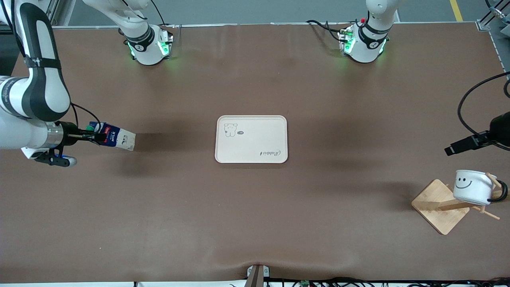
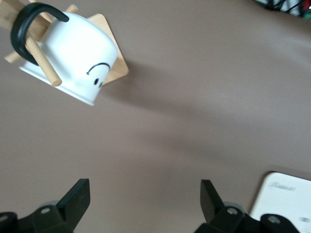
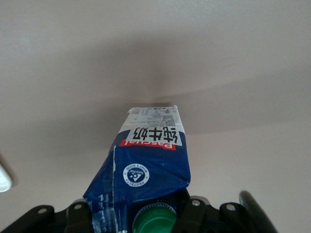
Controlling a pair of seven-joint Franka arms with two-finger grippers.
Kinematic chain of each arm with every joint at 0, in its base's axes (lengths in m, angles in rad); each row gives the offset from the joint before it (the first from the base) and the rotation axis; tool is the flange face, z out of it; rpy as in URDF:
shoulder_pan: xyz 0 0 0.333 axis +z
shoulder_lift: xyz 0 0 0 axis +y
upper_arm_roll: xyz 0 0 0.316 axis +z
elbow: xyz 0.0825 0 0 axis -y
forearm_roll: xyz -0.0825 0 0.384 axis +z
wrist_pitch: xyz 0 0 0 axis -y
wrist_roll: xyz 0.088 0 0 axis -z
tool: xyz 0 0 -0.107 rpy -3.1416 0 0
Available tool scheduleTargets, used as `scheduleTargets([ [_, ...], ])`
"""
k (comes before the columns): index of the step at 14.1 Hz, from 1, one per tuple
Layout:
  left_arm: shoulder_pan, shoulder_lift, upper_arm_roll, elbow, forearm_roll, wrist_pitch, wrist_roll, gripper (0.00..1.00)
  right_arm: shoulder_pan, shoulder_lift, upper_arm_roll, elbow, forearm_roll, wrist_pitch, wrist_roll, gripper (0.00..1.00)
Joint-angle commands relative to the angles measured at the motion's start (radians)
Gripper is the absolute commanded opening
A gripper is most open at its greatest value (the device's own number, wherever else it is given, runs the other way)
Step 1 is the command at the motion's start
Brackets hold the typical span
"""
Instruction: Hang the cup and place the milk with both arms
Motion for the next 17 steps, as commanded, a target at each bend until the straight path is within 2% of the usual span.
scheduleTargets([
  [1, -0.046, -0.018, -0.004, 0.001, 0.115, -0.012, -0.003, 1.00, -0.073, -0.052, 0.023, -0.121, -0.011, 0.094, -0.079, 0.04],
  [2, -0.047, -0.021, -0.016, 0.001, 0.114, -0.012, -0.002, 1.00, -0.077, -0.052, 0.023, -0.130, -0.011, 0.109, -0.080, 0.05],
  [4, -0.043, -0.027, -0.040, 0.002, 0.114, -0.017, 0.000, 1.00, -0.075, -0.051, 0.023, -0.140, -0.011, 0.117, -0.080, 0.15],
  [5, -0.044, -0.033, -0.053, 0.010, 0.114, -0.027, 0.000, 1.00, -0.074, -0.051, 0.023, -0.140, -0.011, 0.116, -0.079, 0.42],
  [6, -0.044, -0.042, -0.073, 0.024, 0.112, -0.047, -0.002, 1.00, -0.074, -0.049, 0.023, -0.137, -0.011, 0.114, -0.079, 0.76],
  [7, -0.044, -0.047, -0.083, 0.025, 0.109, -0.062, -0.002, 1.00, -0.074, -0.048, 0.023, -0.135, -0.011, 0.114, -0.079, 0.99],
  [14, -0.043, -0.139, -0.090, 0.025, 0.022, -0.087, 0.003, 1.00, -0.067, -0.046, 0.026, -0.127, -0.008, 0.107, -0.077, 1.00],
  [17, -0.093, -0.179, -0.071, 0.022, 0.005, -0.118, 0.005, 1.00, -0.063, -0.046, 0.026, -0.127, -0.008, 0.111, -0.077, 1.00],
])
